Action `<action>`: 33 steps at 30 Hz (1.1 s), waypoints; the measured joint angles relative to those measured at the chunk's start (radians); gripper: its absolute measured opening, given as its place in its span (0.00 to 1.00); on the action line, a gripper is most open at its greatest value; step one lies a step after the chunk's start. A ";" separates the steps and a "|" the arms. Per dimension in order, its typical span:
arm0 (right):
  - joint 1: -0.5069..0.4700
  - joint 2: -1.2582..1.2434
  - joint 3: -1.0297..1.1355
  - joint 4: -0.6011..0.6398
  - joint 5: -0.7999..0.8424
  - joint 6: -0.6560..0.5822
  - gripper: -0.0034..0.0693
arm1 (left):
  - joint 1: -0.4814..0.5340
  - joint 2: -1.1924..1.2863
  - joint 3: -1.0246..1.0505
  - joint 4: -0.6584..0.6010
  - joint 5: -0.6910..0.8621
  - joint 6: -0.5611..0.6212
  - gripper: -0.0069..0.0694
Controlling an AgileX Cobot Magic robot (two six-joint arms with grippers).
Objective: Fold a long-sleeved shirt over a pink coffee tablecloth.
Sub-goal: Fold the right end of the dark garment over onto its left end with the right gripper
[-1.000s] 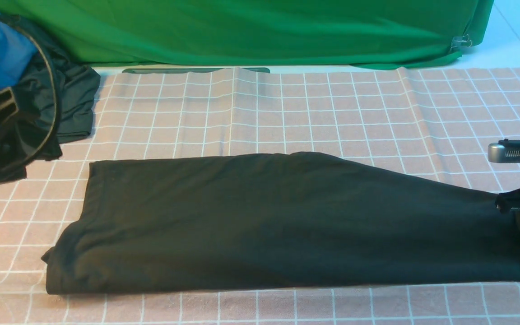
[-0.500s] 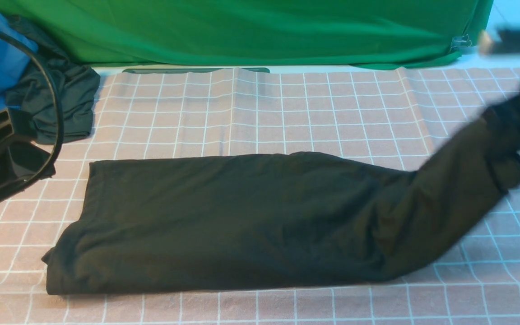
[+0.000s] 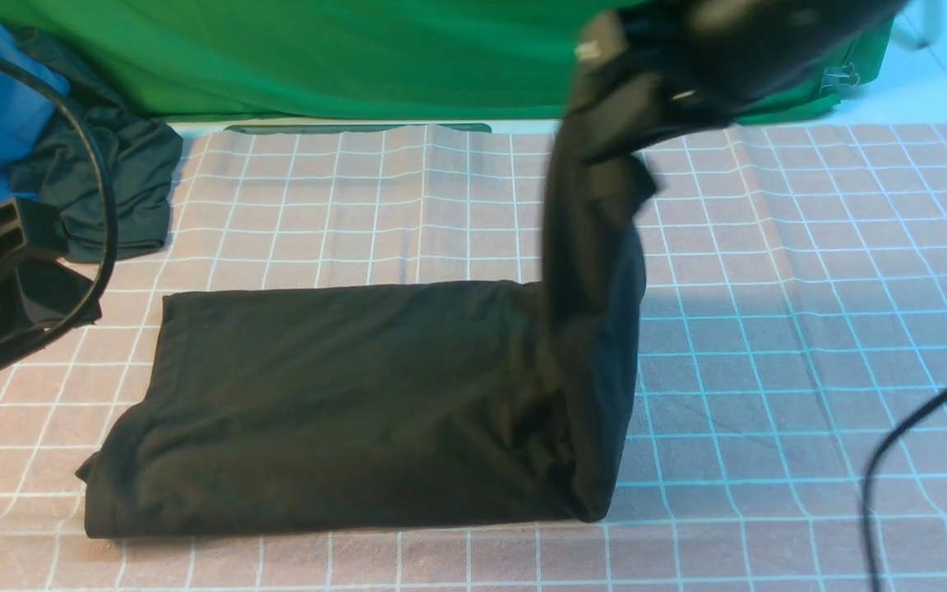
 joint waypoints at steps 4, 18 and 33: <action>0.057 0.069 0.000 0.057 -0.085 0.010 0.20 | 0.000 0.000 0.000 0.002 0.000 0.000 0.51; 0.224 0.288 0.000 0.388 -0.357 -0.116 0.19 | 0.000 0.000 0.000 0.002 0.000 0.000 0.51; 0.310 0.411 -0.110 0.496 -0.429 -0.152 0.19 | 0.000 0.000 0.000 0.005 0.000 0.000 0.51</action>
